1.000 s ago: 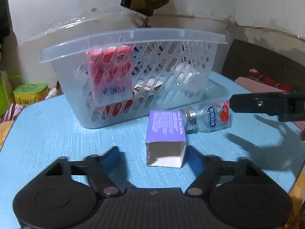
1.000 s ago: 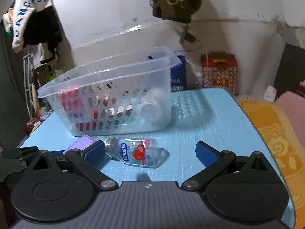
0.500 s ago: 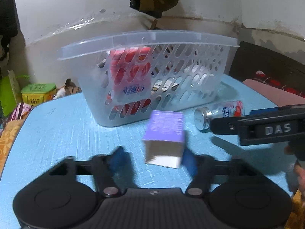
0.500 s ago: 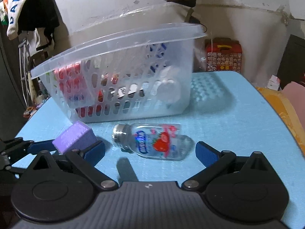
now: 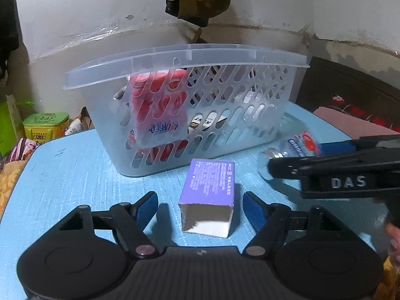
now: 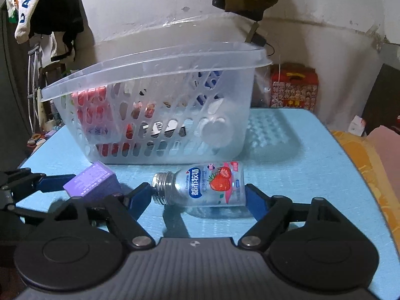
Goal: Organize objects
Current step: 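Move the left tool toward the purple box while the right tool approaches the water bottle, then grasp the purple box with the left tool while the right tool grasps the strawberry water bottle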
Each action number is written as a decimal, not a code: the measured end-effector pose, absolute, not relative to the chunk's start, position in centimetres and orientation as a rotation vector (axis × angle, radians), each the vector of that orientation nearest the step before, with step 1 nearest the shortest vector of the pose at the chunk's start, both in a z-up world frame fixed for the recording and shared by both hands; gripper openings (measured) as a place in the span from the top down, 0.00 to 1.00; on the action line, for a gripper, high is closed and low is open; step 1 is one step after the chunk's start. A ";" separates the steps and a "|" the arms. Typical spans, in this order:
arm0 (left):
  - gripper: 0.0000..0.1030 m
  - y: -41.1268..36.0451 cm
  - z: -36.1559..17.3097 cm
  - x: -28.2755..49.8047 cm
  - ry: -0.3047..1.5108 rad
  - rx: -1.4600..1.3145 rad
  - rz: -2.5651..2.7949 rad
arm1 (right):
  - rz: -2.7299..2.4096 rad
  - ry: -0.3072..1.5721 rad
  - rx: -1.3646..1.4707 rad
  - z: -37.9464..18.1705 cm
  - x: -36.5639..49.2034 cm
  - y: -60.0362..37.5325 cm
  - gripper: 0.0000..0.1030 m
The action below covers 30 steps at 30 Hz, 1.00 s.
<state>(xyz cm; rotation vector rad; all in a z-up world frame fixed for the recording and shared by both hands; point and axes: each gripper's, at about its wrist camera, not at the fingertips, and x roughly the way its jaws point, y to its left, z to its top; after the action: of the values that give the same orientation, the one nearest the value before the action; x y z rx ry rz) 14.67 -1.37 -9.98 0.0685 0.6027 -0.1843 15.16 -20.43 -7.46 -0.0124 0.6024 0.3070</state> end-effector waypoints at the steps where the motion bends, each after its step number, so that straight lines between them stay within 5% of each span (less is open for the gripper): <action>1: 0.29 -1.3 -10.0 14.8 0.605 0.064 -0.184 | 0.309 0.599 -0.010 -7.5 15.0 -20.5 0.20; 4: 0.59 -1.2 -10.2 15.1 0.621 0.061 -0.200 | 0.307 0.591 -0.023 -7.5 14.9 -20.7 0.20; 30: 0.59 -0.5 -8.8 11.6 0.470 0.111 -0.194 | 0.383 0.513 -0.031 -6.2 13.0 -21.6 0.20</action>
<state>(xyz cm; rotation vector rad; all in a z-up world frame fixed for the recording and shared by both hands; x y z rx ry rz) 11.64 -0.48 -8.80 0.1111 0.4700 -0.1943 13.03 -21.59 -6.20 -0.0313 0.5129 0.3834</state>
